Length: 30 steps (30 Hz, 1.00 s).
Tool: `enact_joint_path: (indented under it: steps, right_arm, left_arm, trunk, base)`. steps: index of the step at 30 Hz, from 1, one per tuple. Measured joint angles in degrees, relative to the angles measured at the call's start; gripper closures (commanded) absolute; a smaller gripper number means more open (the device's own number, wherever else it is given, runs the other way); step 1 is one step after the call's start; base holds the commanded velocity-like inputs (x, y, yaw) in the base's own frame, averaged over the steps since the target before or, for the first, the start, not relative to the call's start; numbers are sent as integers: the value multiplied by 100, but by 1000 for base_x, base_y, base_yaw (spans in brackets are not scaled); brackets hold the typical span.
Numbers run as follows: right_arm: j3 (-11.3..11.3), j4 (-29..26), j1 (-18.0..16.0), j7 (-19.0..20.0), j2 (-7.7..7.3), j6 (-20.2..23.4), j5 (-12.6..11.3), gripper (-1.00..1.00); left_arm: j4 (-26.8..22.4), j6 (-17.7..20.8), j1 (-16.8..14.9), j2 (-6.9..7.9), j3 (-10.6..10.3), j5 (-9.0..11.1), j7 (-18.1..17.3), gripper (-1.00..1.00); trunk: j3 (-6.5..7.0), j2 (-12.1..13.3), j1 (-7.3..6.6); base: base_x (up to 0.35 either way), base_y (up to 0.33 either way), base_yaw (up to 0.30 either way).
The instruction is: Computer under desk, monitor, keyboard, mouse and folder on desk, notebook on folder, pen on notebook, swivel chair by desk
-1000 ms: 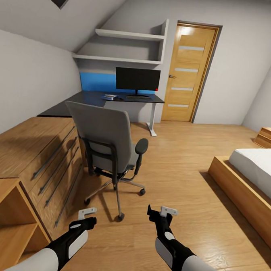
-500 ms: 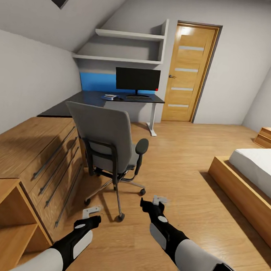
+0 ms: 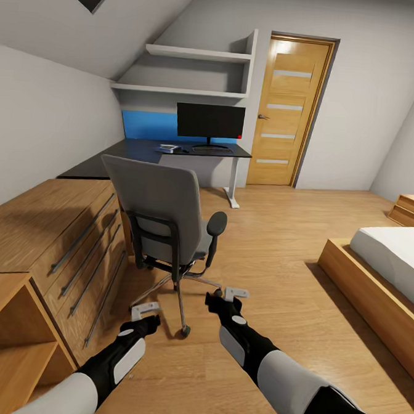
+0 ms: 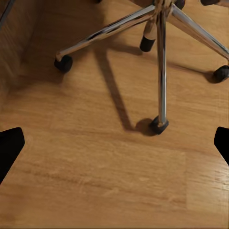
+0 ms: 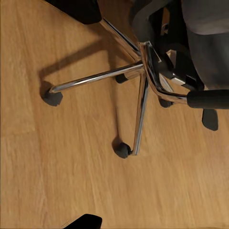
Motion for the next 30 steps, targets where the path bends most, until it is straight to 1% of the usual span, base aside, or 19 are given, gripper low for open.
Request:
enact_joint_path:
  steps: [2, 5, 8, 9, 10, 15, 16, 17, 19, 25, 28, 30]
  right_arm:
    - [20, 1, 0, -1, 0, -91, -9, -100]
    - [30, 12, 0, -1, 0, -127, -9, -100]
    - [35, 18, 0, -4, 0, -136, 99, -100]
    - [32, 21, 0, -6, 0, -137, 182, -100]
    - [26, 30, 0, -2, 0, -139, 377, -100]
    - [12, 36, 5, 23, 0, -143, 490, -100]
    - [9, 38, 7, 29, 0, -145, 539, -100]
    - [11, 39, 9, 34, 0, -145, 644, -100]
    - [14, 40, 9, 35, 0, -146, 719, -100]
    - [17, 40, 22, 34, 0, -193, 1090, -100]
    - [15, 40, 25, 31, 0, -271, 1203, -100]
    - [20, 40, 26, 30, 0, -310, 1242, -100]
  left_arm:
    - [-6, 11, 0, 116, 25, 0, -17, -100]
    - [-8, 10, 1, 152, 20, -4, -21, -100]
    - [0, 3, 0, 140, -6, -31, -9, -100]
    - [2, 1, 0, 136, -9, -35, -10, -100]
    - [5, -1, 1, 129, -20, -38, -19, -100]
    - [13, -2, 0, 115, -29, -31, -35, -100]
    - [16, -2, 0, 99, -31, -29, -36, -100]
    - [21, -2, 0, 59, -33, -31, -37, -100]
    - [23, -5, 0, 45, -30, -32, -37, -100]
    - [12, -16, 0, 25, -26, -40, -33, -100]
    - [-1, -18, 0, 27, -22, -38, -21, -100]
    - [-5, -19, 0, 27, -21, -34, -14, -100]
  trunk:
    - [-1, 0, 0]
    - [-6, 0, 0]
    - [-17, 0, 0]
    - [-20, 0, 0]
    - [-24, 0, 0]
    - [-31, 0, 0]
    - [-31, 0, 0]
    - [-31, 0, 0]
    - [-32, 0, 0]
    - [-32, 0, 0]
    - [-32, 0, 0]
    - [-67, -79, 43]
  base:
    - [0, 0, 105]
    - [0, 0, 196]
    - [0, 0, 238]
    - [0, 0, 217]
    - [0, 0, 146]
    - [0, 0, 62]
    - [0, 0, 8]
    - [0, 0, 6]
    - [0, 0, 4]
    - [0, 0, 1]
    - [0, 0, 0]
    - [0, 0, 0]
